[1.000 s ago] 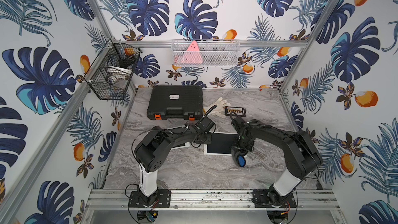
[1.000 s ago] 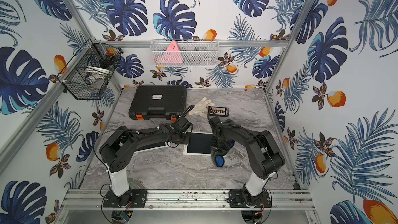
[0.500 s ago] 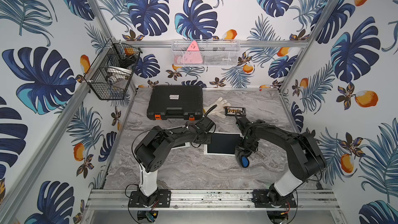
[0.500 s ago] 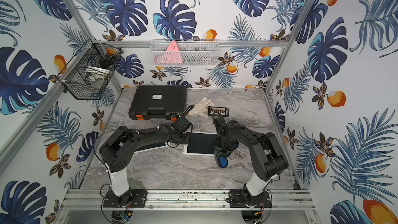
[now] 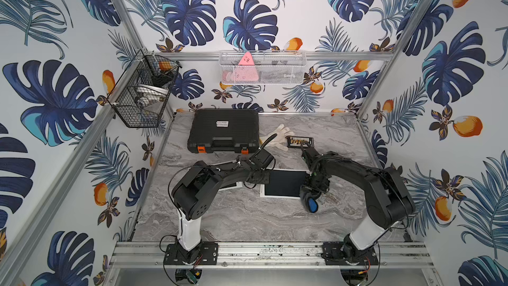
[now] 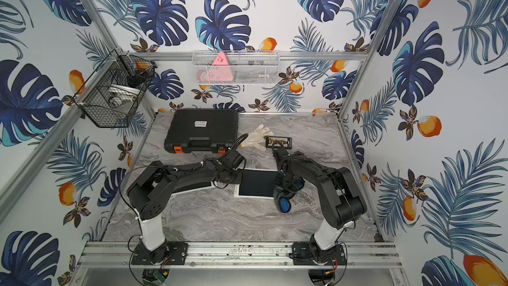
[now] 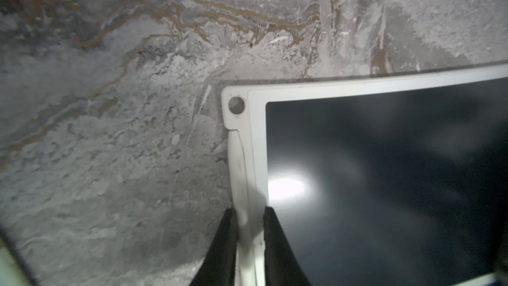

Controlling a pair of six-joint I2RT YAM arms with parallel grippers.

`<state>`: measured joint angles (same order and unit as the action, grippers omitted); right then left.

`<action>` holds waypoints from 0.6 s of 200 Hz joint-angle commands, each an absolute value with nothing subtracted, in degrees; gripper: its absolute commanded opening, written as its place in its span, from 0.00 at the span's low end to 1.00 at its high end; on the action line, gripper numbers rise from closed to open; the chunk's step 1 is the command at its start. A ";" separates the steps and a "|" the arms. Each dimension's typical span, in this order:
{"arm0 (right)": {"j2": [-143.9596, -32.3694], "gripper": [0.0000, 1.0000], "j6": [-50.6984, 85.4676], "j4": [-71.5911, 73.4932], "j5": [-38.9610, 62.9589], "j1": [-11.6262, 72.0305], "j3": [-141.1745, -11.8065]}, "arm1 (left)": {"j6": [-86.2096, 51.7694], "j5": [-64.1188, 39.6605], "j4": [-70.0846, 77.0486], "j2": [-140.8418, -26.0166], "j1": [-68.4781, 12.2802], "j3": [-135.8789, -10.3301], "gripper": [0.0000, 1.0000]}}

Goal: Wipe the drawing tablet
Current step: Wipe the dirt from the drawing tablet.

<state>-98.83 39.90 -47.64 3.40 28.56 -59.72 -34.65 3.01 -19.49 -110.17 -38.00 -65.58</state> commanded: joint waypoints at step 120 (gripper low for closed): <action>-101.62 0.00 42.12 -46.31 6.67 30.78 -62.98 | -33.21 5.89 -36.86 -114.70 -37.78 -62.30 0.20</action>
<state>-99.42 39.24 -46.28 6.59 29.61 -60.95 -34.65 3.33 -17.63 -110.28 -37.98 -65.19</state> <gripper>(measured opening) 0.117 0.201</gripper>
